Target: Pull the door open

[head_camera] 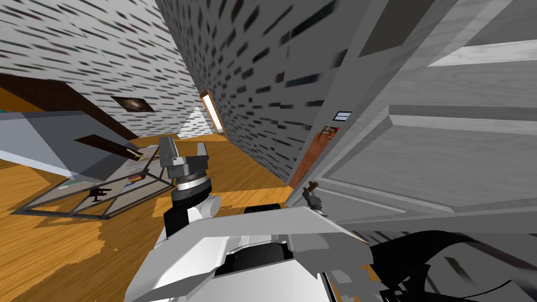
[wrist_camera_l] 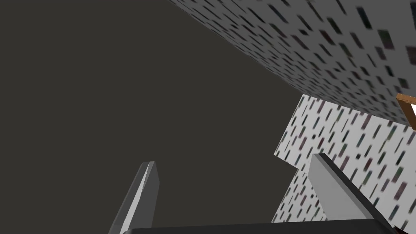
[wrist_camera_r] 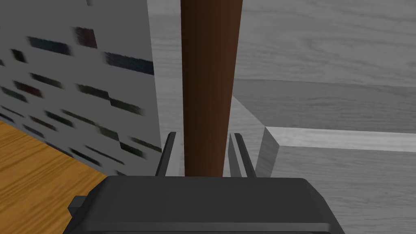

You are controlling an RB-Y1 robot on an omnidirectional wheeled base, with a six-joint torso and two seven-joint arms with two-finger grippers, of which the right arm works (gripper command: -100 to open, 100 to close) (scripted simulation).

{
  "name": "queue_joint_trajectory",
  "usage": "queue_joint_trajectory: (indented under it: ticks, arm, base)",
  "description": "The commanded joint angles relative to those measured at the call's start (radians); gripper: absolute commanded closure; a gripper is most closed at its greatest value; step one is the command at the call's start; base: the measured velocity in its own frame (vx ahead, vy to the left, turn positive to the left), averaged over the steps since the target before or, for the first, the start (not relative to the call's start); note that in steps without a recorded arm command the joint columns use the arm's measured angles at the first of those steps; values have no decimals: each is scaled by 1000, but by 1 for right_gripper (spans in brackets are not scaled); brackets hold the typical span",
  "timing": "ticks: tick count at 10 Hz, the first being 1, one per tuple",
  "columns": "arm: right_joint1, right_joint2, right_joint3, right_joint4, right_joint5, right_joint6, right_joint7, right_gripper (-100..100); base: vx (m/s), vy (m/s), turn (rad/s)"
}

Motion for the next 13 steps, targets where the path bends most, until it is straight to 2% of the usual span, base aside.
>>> queue_joint_trajectory:
  ticks: [1, 5, 6, 7, 13]
  arm:
    - [13, -7, 22, -9, 15, -11, -7, 100]
    - [32, -27, 69, -21, 50, -41, -28, 100]
    - [32, -23, 62, -24, 45, -36, -23, 100]
    - [35, -33, 80, -16, 58, -51, -36, 100]
    - [42, -69, 126, 8, 94, -105, -79, 100]
  base:
    - [-212, -11, 44]
    - [-207, -35, 51]
    - [-101, -8, 17]
    - [-144, -11, 101]
    - [-201, -31, 90]
